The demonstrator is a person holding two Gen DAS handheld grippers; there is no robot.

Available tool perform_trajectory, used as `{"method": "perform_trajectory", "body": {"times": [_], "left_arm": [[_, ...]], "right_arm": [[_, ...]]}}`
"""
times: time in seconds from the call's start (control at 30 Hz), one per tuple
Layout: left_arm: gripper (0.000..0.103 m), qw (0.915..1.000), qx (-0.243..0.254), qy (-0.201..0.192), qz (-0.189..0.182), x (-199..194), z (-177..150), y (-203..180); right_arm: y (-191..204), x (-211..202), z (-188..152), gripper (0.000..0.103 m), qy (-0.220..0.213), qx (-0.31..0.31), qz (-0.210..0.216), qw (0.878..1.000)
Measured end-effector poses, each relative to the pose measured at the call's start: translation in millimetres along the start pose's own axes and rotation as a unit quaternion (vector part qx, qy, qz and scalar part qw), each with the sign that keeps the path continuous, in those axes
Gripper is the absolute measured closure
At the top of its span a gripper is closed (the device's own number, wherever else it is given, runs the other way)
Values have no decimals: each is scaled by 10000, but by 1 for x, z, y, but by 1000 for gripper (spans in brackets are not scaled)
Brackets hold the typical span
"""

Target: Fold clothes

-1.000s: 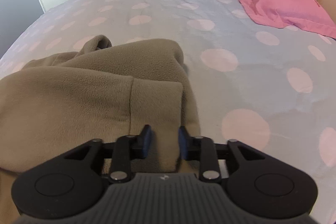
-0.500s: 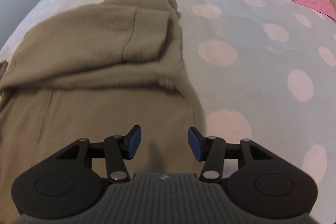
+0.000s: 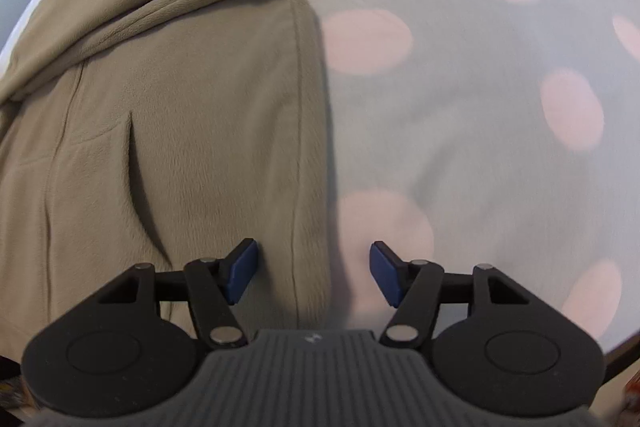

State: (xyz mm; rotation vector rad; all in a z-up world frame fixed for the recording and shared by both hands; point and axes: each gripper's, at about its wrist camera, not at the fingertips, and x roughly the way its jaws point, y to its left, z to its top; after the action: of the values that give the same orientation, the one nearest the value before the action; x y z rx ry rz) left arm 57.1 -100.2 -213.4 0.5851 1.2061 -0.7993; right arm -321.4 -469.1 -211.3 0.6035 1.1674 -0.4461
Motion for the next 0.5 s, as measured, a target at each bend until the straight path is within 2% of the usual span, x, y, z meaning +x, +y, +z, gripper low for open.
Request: {"method": "perform_trajectory", "body": {"times": [0.07,0.17,0.23,0.3,0.43,0.5], "left_arm": [[54,9998,-4,211,-25,3,-8,-4],[54,9994,76,344,4,1,-18,-10],[54,9984,67,559,-64,0,-24,-10],[54,9964,65,826,-167,0,-31,-10],[54,9940,300,1040,-170,-3,-40,-16],[54,9926,434,1119,-162,-4,-42,-19]], "right_arm": [[0,-1,-6,38,162,51,88,9998],[9,1,-16,38,418,-218,176,9987],[19,0,-23,45,559,-500,224,9969],[31,-1,-30,47,659,-842,110,9942],[46,-4,-37,51,771,-1278,-83,9888],[49,-8,-35,66,744,-1326,-137,9883]]}}
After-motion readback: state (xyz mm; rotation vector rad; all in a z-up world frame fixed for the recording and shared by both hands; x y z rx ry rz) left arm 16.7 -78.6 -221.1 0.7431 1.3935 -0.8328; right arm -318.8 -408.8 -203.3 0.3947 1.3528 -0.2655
